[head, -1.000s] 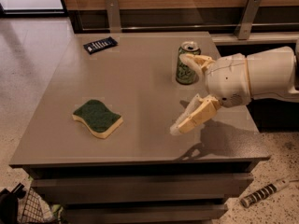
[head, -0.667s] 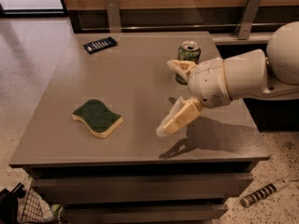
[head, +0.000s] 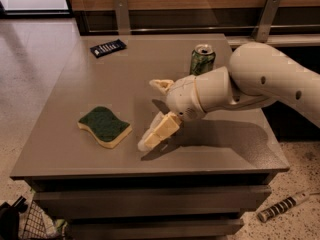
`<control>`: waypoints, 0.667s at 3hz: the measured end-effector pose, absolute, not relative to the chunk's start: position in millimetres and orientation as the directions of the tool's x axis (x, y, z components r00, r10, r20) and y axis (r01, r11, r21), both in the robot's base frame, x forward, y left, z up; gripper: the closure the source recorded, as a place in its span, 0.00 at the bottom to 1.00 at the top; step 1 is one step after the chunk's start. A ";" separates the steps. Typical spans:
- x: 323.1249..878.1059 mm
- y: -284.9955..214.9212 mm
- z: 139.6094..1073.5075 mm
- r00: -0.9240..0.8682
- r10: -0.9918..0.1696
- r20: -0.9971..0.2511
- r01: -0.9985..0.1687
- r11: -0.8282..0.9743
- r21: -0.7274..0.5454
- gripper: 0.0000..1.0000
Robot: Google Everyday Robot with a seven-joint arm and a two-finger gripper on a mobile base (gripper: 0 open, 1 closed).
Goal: Move sponge near rxbar blueberry
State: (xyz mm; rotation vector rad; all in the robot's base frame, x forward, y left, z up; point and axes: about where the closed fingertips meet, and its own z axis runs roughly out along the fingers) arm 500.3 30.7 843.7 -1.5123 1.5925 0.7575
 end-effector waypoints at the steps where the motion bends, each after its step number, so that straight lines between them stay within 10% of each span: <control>1: 497.3 56.3 835.5 0.038 -0.470 -0.882 -0.996 0.054 -0.072 0.00; 2: 480.8 87.0 828.3 0.048 -0.424 -0.904 -0.998 0.003 -0.055 0.00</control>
Offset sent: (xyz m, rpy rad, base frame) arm -0.0277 0.0721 -0.0247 0.1377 0.0648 0.1441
